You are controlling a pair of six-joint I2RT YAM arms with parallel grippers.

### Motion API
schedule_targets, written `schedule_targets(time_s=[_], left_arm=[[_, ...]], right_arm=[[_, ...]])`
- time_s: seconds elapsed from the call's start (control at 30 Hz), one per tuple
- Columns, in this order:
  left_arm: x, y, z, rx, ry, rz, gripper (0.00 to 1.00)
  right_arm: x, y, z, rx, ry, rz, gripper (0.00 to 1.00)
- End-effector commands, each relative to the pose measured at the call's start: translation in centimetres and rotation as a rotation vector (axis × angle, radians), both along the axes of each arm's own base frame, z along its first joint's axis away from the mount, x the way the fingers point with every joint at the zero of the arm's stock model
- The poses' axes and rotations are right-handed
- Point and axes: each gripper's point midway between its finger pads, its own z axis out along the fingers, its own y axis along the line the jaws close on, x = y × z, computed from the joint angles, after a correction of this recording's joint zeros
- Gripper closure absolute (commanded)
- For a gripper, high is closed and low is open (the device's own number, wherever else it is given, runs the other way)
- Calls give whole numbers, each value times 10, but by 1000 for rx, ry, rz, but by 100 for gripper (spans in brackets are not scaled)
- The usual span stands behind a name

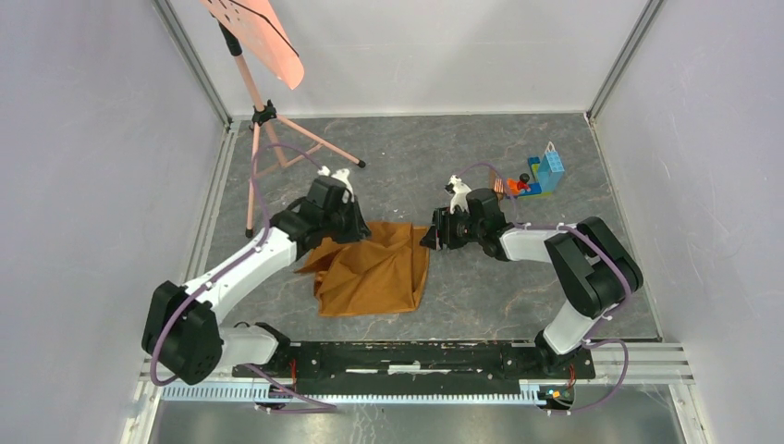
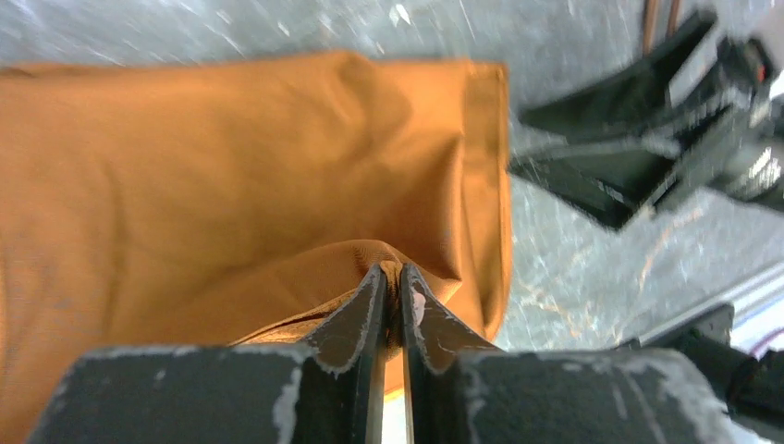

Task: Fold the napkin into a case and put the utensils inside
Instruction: Smooth out the lower triangle-folded napkin at the center of the board.

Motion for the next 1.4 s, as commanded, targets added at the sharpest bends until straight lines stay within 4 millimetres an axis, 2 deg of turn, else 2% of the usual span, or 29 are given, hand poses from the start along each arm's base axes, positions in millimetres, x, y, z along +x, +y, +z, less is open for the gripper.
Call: schedule_targets(time_s=[0.0, 0.2, 0.33, 0.5, 0.6, 0.7, 0.77, 0.87, 1.03, 1.1, 1.2, 1.27, 1.37], left_arm=[[-39, -43, -5, -111, 68, -47, 85], [-83, -91, -10, -191, 112, -145, 81], [-110, -108, -19, -187, 154, -212, 76], [-138, -126, -20, -232, 206, -315, 54], [-140, -120, -9, -238, 184, -316, 43], [-127, -98, 2, -185, 109, -244, 34], [-111, -87, 10, -152, 80, -197, 34], [-75, -75, 19, -55, 15, -81, 36], [-19, -94, 25, 128, -65, -61, 42], [1, -101, 20, 223, -71, -54, 46], [26, -109, 2, 347, -60, -42, 54], [36, -110, -9, 402, -54, -29, 55], [43, -110, -23, 441, -43, -3, 51]], right_arm=[[22, 5, 17, 40, -52, -34, 36], [28, 7, 19, 50, -52, -34, 37], [30, 14, 22, 81, -53, -21, 37], [35, 19, 25, 98, -62, -8, 38], [37, 23, 29, 113, -63, 5, 37], [40, 23, 30, 102, -73, 4, 36], [39, 17, 25, 73, -69, -8, 36], [33, 7, 22, 35, -77, -28, 39], [28, -3, 15, -5, -91, -24, 53], [29, -5, 13, 3, -89, -23, 57], [34, -6, 13, 16, -97, -24, 59], [36, -6, 12, 24, -92, -23, 60], [37, -11, 8, 33, -81, -44, 62]])
